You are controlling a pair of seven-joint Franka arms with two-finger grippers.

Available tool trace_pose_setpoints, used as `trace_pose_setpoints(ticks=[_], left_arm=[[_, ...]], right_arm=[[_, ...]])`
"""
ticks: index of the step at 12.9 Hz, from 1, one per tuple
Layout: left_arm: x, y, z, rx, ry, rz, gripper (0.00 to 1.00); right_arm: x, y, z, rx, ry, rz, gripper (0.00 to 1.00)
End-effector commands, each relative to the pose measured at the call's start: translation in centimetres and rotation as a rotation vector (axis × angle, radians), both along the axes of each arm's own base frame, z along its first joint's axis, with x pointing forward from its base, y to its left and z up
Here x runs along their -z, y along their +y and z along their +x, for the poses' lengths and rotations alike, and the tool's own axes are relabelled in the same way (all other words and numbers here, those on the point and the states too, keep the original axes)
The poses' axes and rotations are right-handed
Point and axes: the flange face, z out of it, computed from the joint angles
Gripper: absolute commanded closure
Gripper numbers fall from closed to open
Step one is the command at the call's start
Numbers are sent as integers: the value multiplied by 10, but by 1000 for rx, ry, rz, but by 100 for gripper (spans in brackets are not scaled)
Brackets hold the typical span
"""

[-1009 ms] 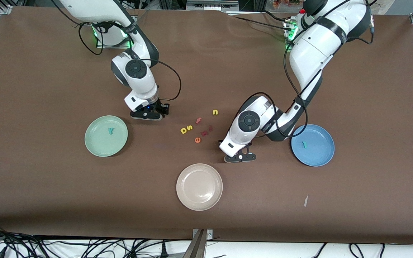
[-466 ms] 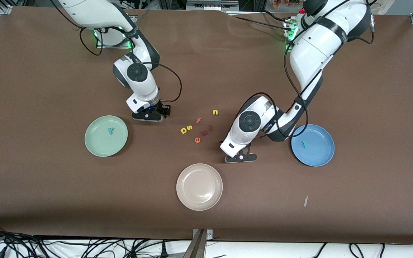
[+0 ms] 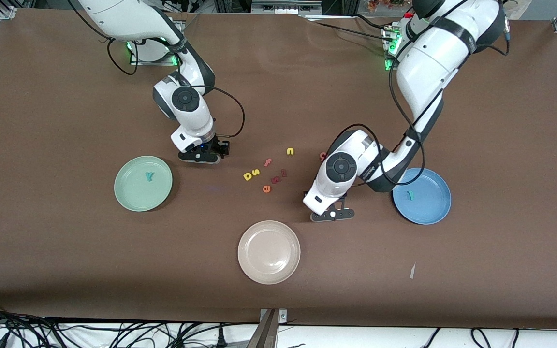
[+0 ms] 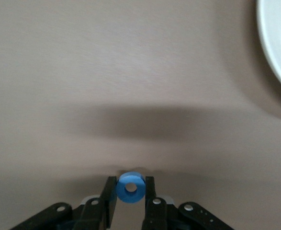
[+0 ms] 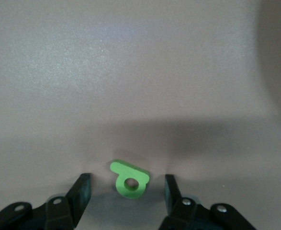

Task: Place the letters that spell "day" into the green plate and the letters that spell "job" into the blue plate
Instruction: 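Drop the blue o on the blue plate and green d on the green plate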

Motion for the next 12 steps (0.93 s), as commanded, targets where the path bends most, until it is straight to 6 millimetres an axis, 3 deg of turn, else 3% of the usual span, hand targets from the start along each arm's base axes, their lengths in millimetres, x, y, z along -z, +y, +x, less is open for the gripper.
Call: trace_pose_setpoints(ticks=[1,2,6,8,10,12], left_arm=[[-39,39,10,57,20,84,98],[-52,73,21,69,40,74,98],[-73,149,11,250,103,98,98],[-69,213,12,309,145,90,97],[-65,263,8,357,180,79,94],[-42,307,-4,355,220,55,94]], right_arm=[[-1,-4,-5,16,-11,5,39],[-1,-4,-5,16,-11,5,42],[0,-5,-5,15,-9,2,55],[-1,-5,-4,11,-11,2,63],[-1,-5,-5,6,-8,-1,73],[-2,-8,-3,4,-10,-4,80]])
